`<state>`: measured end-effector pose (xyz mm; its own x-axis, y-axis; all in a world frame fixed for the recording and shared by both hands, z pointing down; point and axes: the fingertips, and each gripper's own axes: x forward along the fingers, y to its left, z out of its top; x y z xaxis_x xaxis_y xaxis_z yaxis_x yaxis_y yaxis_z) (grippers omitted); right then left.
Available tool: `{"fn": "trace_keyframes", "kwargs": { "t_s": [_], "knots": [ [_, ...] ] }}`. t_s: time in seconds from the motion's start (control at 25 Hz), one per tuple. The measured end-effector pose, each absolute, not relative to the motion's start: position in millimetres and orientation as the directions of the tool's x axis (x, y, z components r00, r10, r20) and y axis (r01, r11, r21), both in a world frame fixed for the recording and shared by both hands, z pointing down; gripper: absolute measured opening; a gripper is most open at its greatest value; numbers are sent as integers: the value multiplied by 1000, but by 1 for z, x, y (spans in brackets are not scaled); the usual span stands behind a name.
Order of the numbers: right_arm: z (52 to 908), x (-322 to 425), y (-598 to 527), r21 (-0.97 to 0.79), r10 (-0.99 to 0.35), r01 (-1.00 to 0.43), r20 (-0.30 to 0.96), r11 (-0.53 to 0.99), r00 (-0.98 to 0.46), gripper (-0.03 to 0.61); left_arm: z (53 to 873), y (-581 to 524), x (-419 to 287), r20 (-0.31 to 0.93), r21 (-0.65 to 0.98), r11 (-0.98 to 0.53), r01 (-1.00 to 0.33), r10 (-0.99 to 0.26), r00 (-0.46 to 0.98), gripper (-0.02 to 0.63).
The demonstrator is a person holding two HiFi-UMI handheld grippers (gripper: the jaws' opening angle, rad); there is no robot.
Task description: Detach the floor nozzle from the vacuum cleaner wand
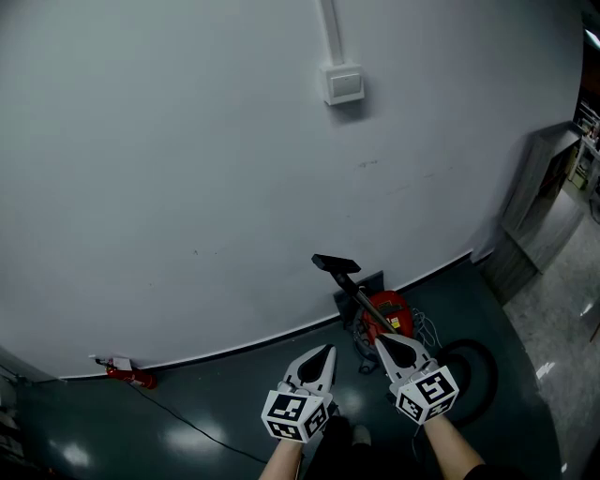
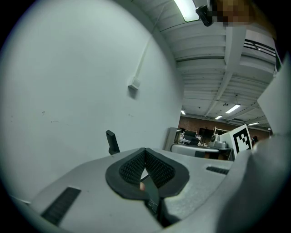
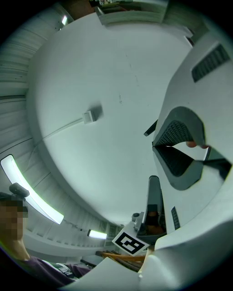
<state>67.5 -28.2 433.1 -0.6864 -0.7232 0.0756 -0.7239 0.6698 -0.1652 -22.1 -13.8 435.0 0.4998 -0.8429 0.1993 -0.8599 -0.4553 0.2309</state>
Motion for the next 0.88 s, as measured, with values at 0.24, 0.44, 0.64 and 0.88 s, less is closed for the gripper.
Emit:
{"fn": "trace_keyframes", "kwargs": {
  "t_s": [0.24, 0.44, 0.64, 0.88],
  "knots": [
    [443, 65, -58, -181, -740, -743, 97, 644, -666, 17, 448, -43, -24, 226, 241, -476, -846, -820, 526, 5],
    [453, 58, -82, -186, -750, -756, 117, 627, -651, 18, 461, -69, -27, 243, 263, -489, -831, -800, 548, 5],
    [460, 49, -108, -191, -762, -771, 134, 608, -634, 17, 470, -98, -36, 251, 285, -500, -817, -784, 567, 5],
    [466, 43, -136, -195, -782, -794, 151, 576, -604, 17, 475, -132, -40, 247, 309, -524, -794, -762, 599, 5]
  ]
}}
